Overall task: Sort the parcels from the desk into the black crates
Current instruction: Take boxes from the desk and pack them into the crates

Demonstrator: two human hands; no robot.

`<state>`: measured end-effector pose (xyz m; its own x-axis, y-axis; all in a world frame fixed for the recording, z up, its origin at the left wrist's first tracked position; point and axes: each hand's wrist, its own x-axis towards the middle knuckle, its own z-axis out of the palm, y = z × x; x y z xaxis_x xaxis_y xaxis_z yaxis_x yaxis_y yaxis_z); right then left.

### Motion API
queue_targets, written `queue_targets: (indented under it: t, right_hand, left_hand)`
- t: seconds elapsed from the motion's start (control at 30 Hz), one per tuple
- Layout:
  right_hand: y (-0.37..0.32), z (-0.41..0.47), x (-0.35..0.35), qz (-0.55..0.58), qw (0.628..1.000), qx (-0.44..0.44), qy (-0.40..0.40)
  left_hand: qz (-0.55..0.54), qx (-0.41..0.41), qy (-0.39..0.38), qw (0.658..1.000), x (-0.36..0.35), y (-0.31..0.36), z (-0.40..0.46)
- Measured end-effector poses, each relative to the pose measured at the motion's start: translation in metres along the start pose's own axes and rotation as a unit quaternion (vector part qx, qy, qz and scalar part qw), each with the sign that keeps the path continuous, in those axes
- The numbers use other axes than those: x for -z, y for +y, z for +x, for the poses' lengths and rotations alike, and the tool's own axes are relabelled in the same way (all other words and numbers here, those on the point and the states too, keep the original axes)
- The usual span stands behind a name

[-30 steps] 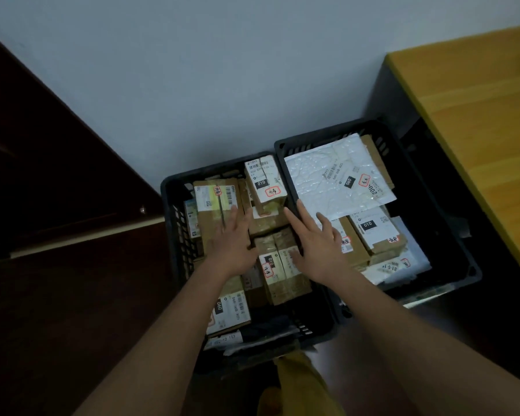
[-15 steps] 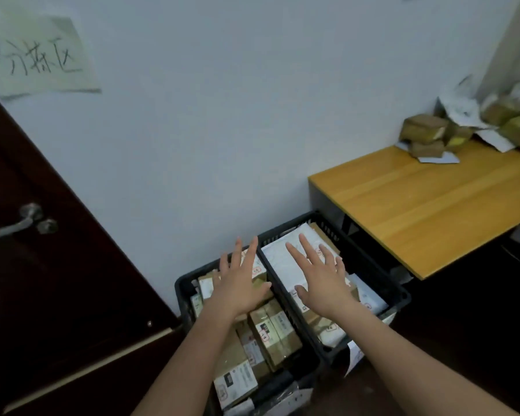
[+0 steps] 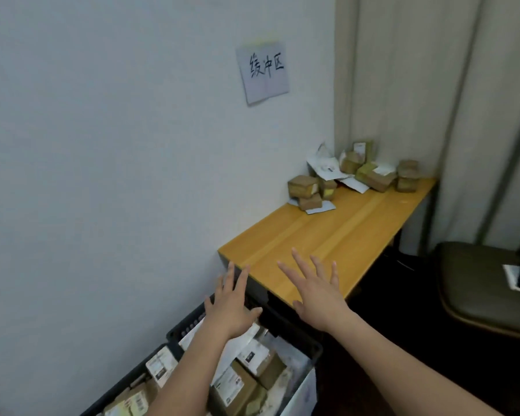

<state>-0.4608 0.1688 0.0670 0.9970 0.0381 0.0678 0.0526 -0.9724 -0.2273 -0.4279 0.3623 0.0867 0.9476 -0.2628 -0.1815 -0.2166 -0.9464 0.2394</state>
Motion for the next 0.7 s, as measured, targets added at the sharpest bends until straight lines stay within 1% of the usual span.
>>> queue_targets:
  t: [0.23, 0.4, 0.53, 0.7]
  right_hand:
    - [0.182, 0.017, 0.056, -0.008, 0.994, -0.098, 0.037]
    - [0.294, 0.025, 0.094, -0.007, 0.986, -0.156, 0.054]
    - [0.352, 0.045, 0.116, -0.005, 0.982, -0.177, 0.064]
    - [0.392, 0.095, 0.114, 0.011, 0.981, -0.180, 0.067]
  left_hand:
    - [0.019, -0.070, -0.029, 0.997, -0.018, 0.176, 0.102]
    - [0.021, -0.117, -0.028, 0.993, -0.020, 0.284, 0.160]
    - [0.034, -0.134, -0.032, 0.990, -0.017, 0.337, 0.202]
    - [0.046, -0.134, -0.020, 0.990, -0.012, 0.360, 0.266]
